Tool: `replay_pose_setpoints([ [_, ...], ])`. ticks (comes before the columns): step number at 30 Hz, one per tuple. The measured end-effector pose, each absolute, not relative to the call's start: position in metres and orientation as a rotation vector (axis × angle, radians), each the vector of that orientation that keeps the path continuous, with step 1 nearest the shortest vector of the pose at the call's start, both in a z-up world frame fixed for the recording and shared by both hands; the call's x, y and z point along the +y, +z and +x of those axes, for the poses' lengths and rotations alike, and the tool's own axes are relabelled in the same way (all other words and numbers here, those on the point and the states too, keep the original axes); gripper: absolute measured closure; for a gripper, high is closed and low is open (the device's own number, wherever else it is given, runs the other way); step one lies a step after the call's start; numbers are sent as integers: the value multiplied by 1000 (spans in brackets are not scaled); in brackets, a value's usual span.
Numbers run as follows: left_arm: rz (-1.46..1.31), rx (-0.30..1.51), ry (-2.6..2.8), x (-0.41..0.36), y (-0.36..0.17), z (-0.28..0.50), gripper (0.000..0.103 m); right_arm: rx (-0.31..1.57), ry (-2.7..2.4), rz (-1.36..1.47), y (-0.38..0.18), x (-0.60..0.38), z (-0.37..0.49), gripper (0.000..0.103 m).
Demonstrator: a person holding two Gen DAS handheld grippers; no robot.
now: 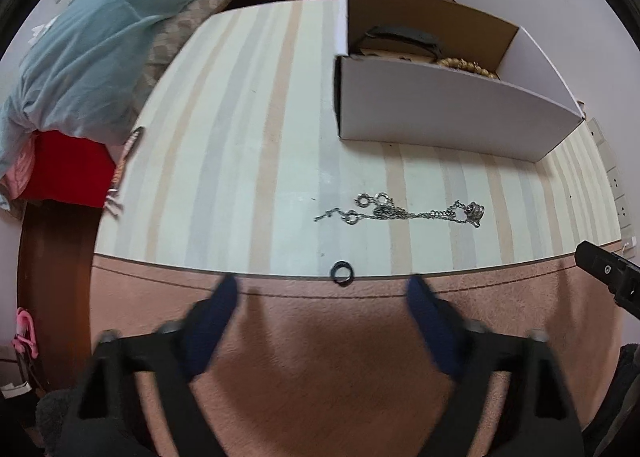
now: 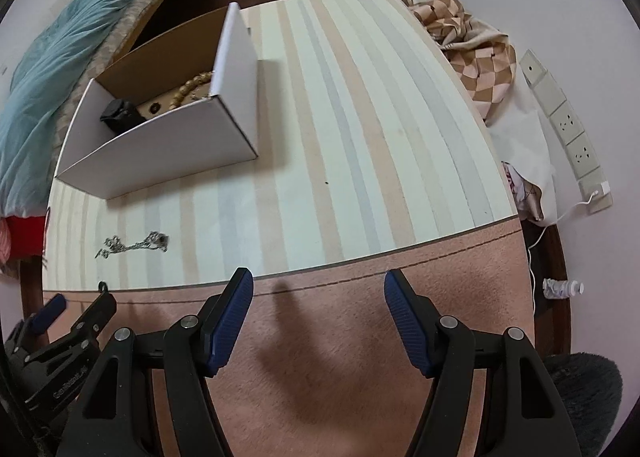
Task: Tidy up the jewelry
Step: 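Grasp the small black ring with the left tool while the right tool grasps the silver chain with rings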
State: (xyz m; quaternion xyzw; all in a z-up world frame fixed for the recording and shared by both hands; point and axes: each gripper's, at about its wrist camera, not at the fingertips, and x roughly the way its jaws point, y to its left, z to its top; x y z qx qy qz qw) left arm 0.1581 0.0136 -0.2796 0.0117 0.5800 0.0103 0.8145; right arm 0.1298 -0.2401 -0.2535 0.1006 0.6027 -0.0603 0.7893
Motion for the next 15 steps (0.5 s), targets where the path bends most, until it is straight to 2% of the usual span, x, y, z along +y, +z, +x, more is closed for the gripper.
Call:
replay_pose_setpoints([
  [1, 21, 1245, 17, 13, -282, 159, 49, 1300, -131, 218, -254, -241, 131, 33],
  [5, 7, 1229, -1, 11, -282, 160, 64, 1304, -136, 232, -257, -244, 135, 33],
  [7, 3, 1224, -8, 10, -281, 160, 81, 1303, -134, 240, -257, -244, 135, 33],
  [9, 4, 1224, -11, 7, -279, 160, 85, 1303, -133, 242, -256, -245, 136, 33],
  [11, -7, 1224, -15, 7, -277, 158, 93, 1301, -123, 251, -254, -243, 136, 33],
  [15, -22, 1219, -9, 14, -273, 156, 93, 1286, -40, 303, -250, -233, 137, 33],
])
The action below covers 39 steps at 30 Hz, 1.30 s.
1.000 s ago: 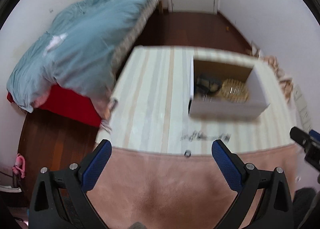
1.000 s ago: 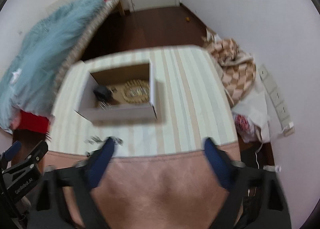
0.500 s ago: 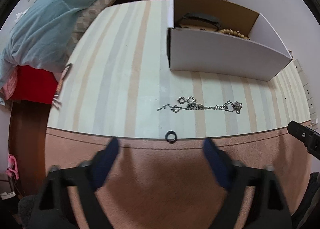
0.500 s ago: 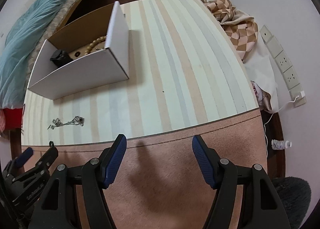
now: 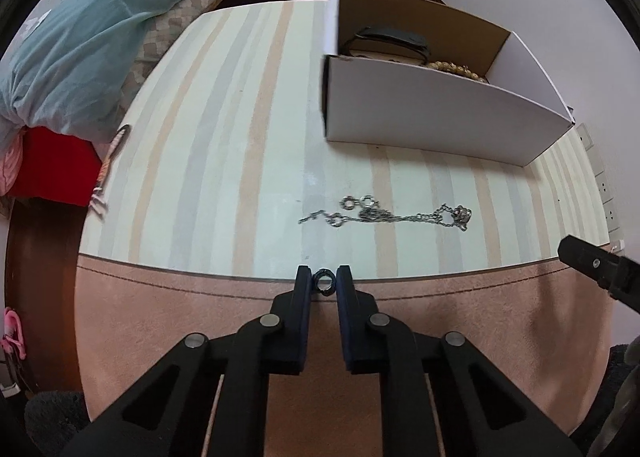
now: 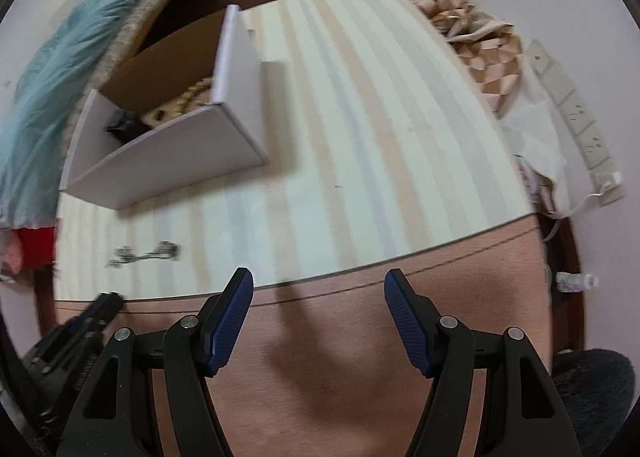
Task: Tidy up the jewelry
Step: 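Grasp the small black ring with the left tool while the right tool grasps the silver chain with rings, then carry the black ring into the box with the left tool while the right tool carries the chain there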
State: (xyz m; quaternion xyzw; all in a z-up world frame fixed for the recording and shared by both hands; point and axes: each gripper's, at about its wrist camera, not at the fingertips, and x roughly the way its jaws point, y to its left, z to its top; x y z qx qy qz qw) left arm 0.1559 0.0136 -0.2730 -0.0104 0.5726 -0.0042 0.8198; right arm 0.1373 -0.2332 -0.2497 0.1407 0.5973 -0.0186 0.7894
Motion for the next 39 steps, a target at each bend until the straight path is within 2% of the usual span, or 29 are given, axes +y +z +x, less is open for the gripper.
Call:
replay_pose_setpoints([
  [7, -34, 1185, 92, 51, -265, 153, 93, 1258, 136, 329, -255, -189, 158, 33],
  [12, -63, 1193, 142, 79, -268, 152, 93, 1247, 167, 222, -260, -146, 172, 45],
  [14, -78, 1197, 153, 87, -269, 151, 93, 1251, 163, 183, -264, -133, 175, 57],
  [15, -82, 1198, 156, 88, -269, 151, 93, 1232, 152, 157, -264, -130, 175, 59],
  [17, -88, 1198, 157, 92, -269, 150, 93, 1217, 137, 113, -265, -121, 173, 81],
  [18, -90, 1197, 156, 93, -269, 150, 93, 1218, 132, 109, -267, -120, 170, 89],
  [19, -93, 1196, 154, 93, -268, 149, 93, 1211, 135, 119, -267, -120, 168, 90],
  [24, -102, 1187, 123, 88, -260, 150, 93, 1179, 133, 199, -253, -136, 158, 91],
  [28, -116, 1177, 70, 78, -248, 151, 93, 1124, 154, 264, -220, -159, 146, 91],
  [39, -125, 1085, -103, 38, -173, 179, 93, 1014, 230, 287, -120, -197, 156, 91],
])
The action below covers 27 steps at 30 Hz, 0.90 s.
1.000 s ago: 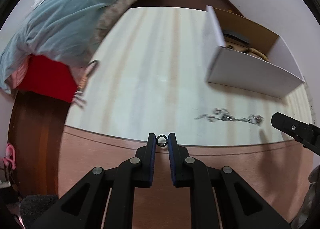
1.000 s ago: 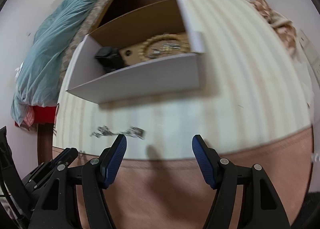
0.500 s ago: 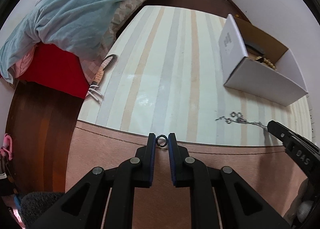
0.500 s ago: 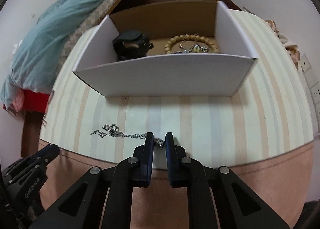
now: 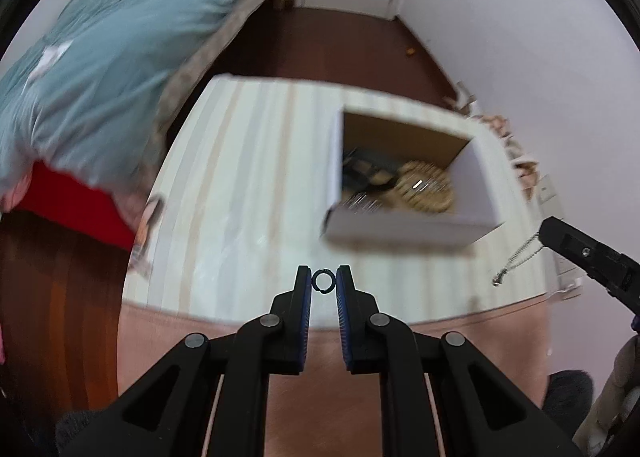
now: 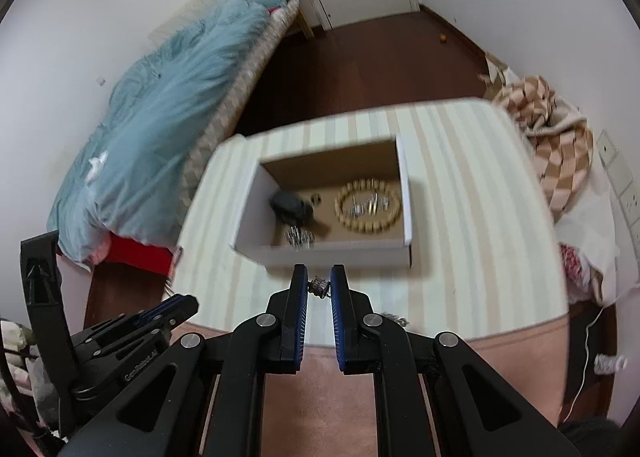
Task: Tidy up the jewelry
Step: 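Carry the black ring into the box with the left tool while the right tool carries the chain there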
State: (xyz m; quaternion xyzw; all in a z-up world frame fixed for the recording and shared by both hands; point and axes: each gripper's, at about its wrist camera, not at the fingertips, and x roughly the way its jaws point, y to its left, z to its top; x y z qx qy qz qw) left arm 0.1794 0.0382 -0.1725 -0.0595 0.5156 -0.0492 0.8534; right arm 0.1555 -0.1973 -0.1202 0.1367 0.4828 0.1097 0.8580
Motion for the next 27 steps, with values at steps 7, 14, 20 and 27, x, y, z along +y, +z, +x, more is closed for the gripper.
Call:
replay_pose_setpoints([
  [7, -102, 1024, -168, 20, -130, 214, 93, 934, 274, 237, -69, -200, 192, 91],
  [14, -116, 1017, -186, 17, -119, 248, 93, 973, 309, 213, -73, -190, 239, 91],
  [20, -165, 1102, -230, 13, -148, 274, 93, 1092, 308, 291, -117, -201, 265, 91],
  [27, -239, 1196, -308, -4, -176, 296, 92, 1212, 293, 335, -155, -209, 273, 90],
])
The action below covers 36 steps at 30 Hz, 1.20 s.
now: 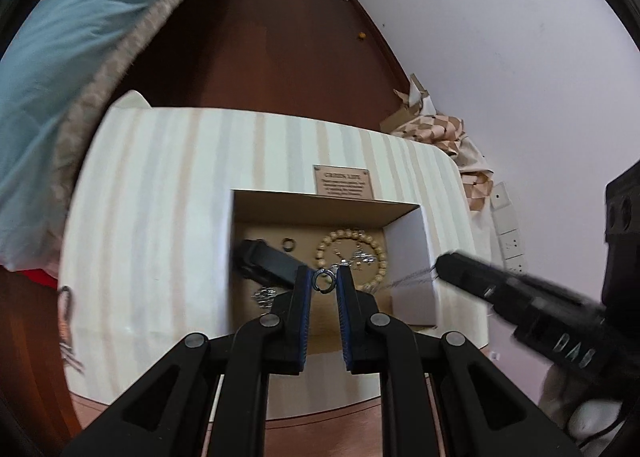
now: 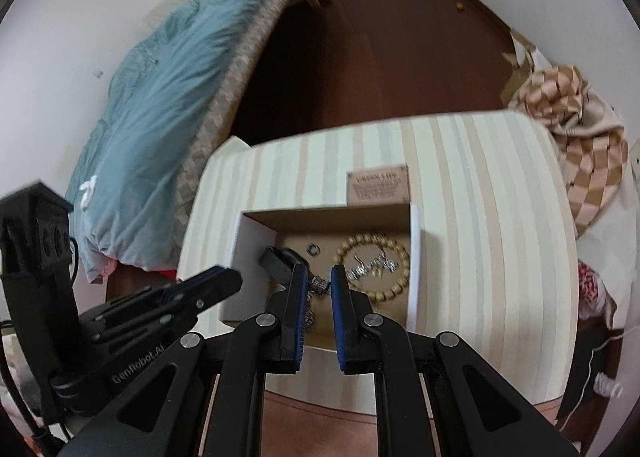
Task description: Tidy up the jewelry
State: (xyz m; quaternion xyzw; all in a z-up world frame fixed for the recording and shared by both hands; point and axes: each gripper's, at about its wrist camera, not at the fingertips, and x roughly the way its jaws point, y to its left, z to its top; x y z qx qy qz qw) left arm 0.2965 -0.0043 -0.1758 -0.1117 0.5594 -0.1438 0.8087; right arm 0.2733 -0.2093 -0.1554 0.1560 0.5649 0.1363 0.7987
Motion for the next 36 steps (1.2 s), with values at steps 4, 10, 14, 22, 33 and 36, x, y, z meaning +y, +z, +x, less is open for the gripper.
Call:
replay_pose_setpoints([
  [4, -231, 1198, -301, -10, -172, 304, 82, 1221, 270, 315, -159, -212, 272, 79],
  [10, -218, 1148, -238, 4, -164, 303, 22, 1183, 246, 320, -148, -220, 267, 61],
  [14, -170, 1132, -165, 16, -163, 292, 13, 1159, 186, 253, -138, -223, 259, 51],
  [22, -25, 1078, -5, 23, -167, 252, 2, 1180, 56, 44, -143, -209, 231, 6],
  [33, -8, 999, 32, 24, -126, 202, 2, 1112, -38, 66, -108, -211, 181, 3],
  [36, -18, 952, 32, 24, -104, 181, 2, 1069, -42, 69, -83, -210, 159, 3],
])
